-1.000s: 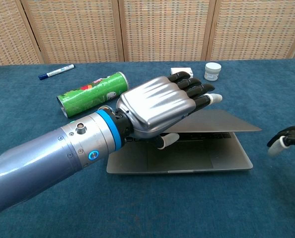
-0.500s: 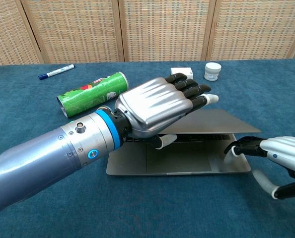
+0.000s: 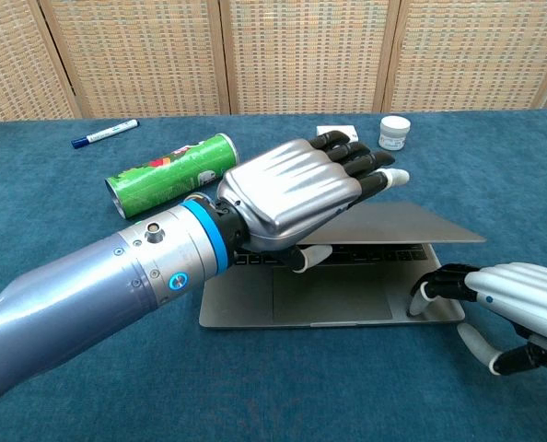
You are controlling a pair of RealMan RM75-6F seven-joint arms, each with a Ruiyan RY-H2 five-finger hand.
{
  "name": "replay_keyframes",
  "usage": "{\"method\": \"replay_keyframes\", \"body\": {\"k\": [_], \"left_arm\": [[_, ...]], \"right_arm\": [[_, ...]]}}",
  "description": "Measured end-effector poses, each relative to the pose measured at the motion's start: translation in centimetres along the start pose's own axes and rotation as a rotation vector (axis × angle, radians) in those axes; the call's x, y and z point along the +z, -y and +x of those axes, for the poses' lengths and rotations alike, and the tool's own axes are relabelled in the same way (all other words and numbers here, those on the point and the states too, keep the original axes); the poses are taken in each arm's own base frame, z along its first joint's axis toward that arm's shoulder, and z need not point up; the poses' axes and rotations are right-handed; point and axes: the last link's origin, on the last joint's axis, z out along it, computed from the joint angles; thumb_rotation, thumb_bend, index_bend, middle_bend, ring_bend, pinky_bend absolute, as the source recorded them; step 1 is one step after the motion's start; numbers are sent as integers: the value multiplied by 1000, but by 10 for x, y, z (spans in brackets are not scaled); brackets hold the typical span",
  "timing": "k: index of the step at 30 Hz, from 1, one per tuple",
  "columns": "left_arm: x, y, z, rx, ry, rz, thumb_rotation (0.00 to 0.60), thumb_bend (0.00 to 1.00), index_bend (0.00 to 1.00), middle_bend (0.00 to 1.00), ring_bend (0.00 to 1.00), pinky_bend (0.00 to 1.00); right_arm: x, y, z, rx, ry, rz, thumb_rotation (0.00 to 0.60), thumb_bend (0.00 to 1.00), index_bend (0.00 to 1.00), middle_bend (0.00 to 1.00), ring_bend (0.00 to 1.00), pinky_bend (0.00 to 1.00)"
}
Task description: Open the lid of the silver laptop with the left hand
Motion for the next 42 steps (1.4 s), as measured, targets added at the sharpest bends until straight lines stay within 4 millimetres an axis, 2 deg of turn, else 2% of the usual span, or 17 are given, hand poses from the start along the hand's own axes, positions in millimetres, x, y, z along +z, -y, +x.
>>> {"method": "replay_keyframes", "body": {"k": [8,14,21,27,37,42], "left_arm": [[12,16,8,90,-17,52,600,433,0,0,0,0],[24,39,21,151,-31,116,600,433,0,0,0,0],[35,73,32,116,-21,245,600,431,0,0,0,0],[40,104,31,94,-18,350,600,431,0,0,0,0],[41,134,25,96,-58,424,600,426,0,0,0,0],[45,142,20,100,-48,445,600,424,0,0,0,0]], "right_arm": [[-3,1,-1,-47,10,-1,600,749,246,184,102,181],[-5,0,-1,-56,12,-1,600,749,246,186,99,181],[-5,-1,0,-75,4,-3,600,749,246,186,98,181],[-5,-1,0,-71,2,-6,600,749,246,186,97,181],[-7,-5,3,-111,-22,-11,600,749,246,186,97,181],[-7,-4,3,-116,-20,-14,600,749,246,186,97,181]]}}
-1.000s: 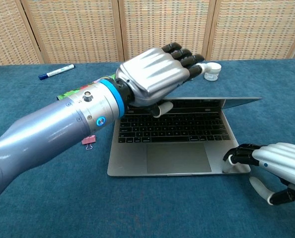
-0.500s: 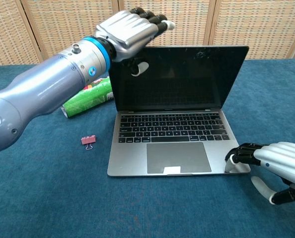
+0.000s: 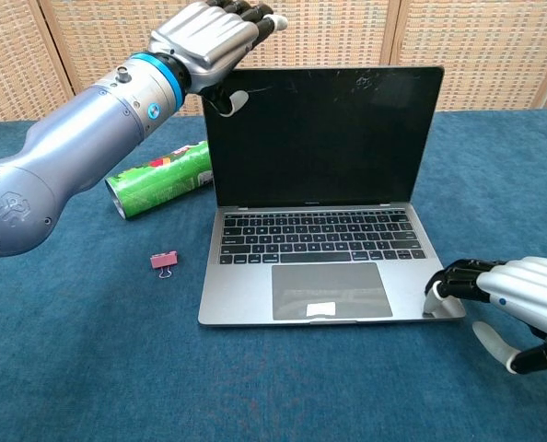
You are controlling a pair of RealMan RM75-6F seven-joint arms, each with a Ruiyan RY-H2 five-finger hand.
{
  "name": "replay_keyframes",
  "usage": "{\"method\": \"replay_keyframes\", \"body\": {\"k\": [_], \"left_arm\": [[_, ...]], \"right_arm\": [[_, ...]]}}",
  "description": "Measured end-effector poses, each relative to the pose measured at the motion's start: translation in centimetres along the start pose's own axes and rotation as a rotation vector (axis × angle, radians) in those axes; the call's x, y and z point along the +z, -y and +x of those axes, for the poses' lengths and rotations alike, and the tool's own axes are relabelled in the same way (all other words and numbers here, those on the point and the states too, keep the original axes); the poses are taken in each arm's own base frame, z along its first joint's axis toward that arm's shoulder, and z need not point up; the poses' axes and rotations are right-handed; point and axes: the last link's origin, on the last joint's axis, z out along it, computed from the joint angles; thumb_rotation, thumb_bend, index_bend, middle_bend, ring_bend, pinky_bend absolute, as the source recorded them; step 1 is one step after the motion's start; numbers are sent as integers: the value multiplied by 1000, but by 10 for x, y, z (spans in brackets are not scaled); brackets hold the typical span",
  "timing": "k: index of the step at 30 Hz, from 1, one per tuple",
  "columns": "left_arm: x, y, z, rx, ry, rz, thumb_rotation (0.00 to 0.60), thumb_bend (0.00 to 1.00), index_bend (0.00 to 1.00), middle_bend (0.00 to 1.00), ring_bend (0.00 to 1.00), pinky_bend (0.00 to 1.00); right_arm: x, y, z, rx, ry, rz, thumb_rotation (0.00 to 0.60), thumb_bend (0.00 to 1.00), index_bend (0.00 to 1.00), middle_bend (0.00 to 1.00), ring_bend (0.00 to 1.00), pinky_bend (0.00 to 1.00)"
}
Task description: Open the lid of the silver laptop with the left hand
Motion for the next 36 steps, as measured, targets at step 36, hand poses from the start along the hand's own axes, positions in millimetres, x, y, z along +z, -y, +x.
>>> {"method": "replay_keyframes", "body": {"k": [36], "left_arm": [[-11,22,19,-72,-48,-49,600,382,0,0,0,0]], "right_arm": [[-6,0,25,31,-106,-16,600,749,246,185,97,181]]}}
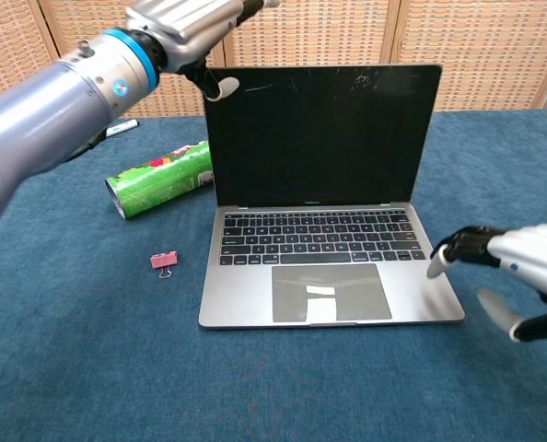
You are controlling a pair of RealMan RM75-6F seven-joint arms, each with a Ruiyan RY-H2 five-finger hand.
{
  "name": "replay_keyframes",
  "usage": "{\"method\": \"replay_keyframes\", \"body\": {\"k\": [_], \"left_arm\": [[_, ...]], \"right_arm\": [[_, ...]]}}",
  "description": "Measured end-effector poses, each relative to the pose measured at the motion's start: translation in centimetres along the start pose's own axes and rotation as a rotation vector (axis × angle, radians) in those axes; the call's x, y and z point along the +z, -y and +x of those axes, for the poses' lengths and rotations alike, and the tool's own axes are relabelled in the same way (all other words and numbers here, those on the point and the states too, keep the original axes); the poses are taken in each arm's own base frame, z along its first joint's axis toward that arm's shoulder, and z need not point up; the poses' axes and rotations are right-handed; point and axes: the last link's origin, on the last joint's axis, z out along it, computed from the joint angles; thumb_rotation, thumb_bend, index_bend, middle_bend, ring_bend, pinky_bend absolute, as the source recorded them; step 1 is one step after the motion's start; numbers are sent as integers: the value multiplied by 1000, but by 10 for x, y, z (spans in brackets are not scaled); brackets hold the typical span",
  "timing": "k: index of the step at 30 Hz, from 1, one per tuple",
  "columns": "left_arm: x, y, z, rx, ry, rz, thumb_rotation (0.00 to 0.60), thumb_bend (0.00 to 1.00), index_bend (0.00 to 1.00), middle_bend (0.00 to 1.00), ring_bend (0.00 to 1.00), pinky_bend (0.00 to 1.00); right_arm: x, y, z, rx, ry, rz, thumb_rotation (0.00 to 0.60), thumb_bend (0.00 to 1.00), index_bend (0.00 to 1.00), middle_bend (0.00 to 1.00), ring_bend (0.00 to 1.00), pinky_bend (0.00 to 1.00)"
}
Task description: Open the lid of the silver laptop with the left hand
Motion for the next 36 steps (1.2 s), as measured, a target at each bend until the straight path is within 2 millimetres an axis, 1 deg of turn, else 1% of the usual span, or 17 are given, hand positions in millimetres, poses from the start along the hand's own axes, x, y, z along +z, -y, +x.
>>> {"method": "replay_keyframes", "body": {"k": [5,10,11,12,14,15,16,17,18,20,21,23,25,27,30,33,36], "left_arm": [[-13,13,24,-8,-55,-37,600,381,0,0,0,0],[-33,44,53,-11,-101,-30,600,366,0,0,0,0],[-38,51,58,-13,-106,-24,600,347,0,0,0,0],[-46,61,64,-19,-110,-12,600,292,0,0,0,0],[-59,76,70,-37,-110,14,600,142,0,0,0,0],[-70,86,73,-58,-104,36,600,63,0,0,0,0],[-79,92,74,-77,-95,55,600,16,0,0,0,0],[-88,98,75,-97,-84,76,600,3,0,0,0,0],[-101,105,76,-126,-65,107,600,0,0,0,0,0],[-122,116,74,-164,-30,160,600,0,0,0,0,0],[-138,121,71,-190,-3,197,600,0,0,0,0,0],[-163,129,67,-222,35,252,600,0,0,0,0,0],[-191,137,61,-253,73,315,600,0,0,0,0,0],[-216,141,56,-276,104,367,600,0,0,0,0,0],[-261,144,49,-299,140,455,600,0,0,0,0,0],[-290,141,45,-319,145,498,600,0,0,0,0,0],[-308,139,40,-324,147,528,600,0,0,0,0,0]], "right_arm": [[-4,-13,24,27,-106,-20,600,749,246,186,97,181],[-10,-38,45,29,-221,-56,600,738,246,184,97,181],[-12,-46,49,25,-249,-69,600,711,246,181,95,181],[-13,-53,52,22,-269,-79,600,681,246,178,92,181],[-18,-67,58,24,-315,-101,600,527,246,168,78,181],[-21,-73,61,27,-335,-109,600,423,246,159,67,181],[-24,-78,63,32,-355,-116,600,353,246,152,58,181],[-27,-83,65,37,-376,-123,600,257,244,137,42,181],[-32,-89,68,44,-406,-132,600,189,238,121,24,179],[-40,-95,73,49,-454,-143,600,106,203,89,4,157],[-46,-98,76,50,-486,-151,600,59,160,64,0,132],[-57,-102,79,60,-536,-162,600,6,69,20,0,77],[-68,-104,80,66,-560,-171,600,0,10,0,0,26],[-77,-102,80,72,-555,-177,600,0,0,0,0,3],[-87,-95,82,81,-537,-182,600,0,0,0,0,0],[-97,-87,84,81,-523,-195,600,0,0,0,0,0],[-105,-82,86,70,-519,-216,600,0,0,0,0,0]]}}
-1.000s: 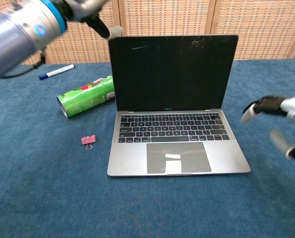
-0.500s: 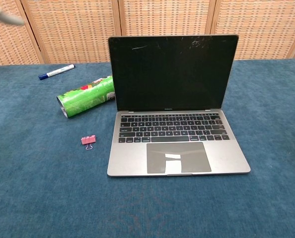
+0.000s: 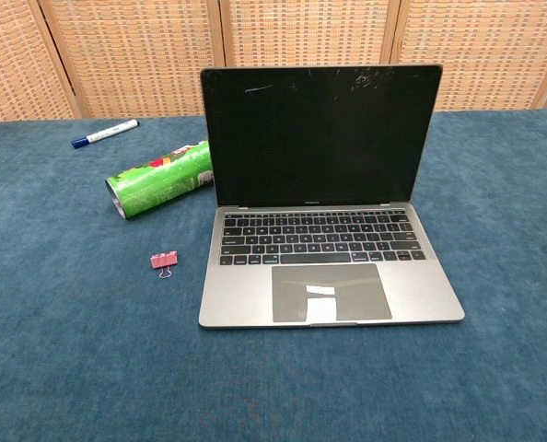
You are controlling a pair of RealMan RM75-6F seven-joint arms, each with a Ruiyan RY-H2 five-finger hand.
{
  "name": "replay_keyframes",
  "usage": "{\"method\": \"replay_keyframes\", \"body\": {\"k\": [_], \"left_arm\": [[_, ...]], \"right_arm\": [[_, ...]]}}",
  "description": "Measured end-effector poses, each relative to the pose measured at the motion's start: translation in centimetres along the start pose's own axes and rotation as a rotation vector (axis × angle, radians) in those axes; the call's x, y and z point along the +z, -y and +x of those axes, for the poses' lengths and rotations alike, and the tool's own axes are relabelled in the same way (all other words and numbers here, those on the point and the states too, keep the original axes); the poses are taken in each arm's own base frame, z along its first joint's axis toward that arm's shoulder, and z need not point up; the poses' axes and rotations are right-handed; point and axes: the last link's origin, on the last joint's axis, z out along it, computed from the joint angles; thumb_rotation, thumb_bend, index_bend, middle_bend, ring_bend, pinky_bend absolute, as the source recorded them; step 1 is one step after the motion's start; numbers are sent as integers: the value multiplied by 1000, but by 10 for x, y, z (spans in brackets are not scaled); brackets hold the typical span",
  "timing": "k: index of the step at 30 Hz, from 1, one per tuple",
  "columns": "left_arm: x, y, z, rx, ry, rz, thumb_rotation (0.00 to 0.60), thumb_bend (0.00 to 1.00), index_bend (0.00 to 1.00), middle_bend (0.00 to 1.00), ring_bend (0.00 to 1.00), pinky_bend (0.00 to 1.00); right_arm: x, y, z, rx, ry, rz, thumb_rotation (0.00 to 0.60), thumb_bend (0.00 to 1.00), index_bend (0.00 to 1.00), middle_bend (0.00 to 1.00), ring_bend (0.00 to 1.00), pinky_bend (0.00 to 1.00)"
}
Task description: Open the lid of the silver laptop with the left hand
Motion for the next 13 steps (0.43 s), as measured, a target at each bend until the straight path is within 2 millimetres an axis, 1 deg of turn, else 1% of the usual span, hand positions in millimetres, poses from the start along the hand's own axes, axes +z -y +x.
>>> {"method": "replay_keyframes", "body": {"k": [6,13], "left_arm": [[-17,12,-12,-6,3,6,600,0,0,0,0,0],[-20,12,-12,-6,-9,7,600,0,0,0,0,0]], "right_arm": [[-10,2,9,-34,1,-32,600,0,0,0,0,0],[-12,0,11,-42,0,-37,600,0,0,0,0,0]]}}
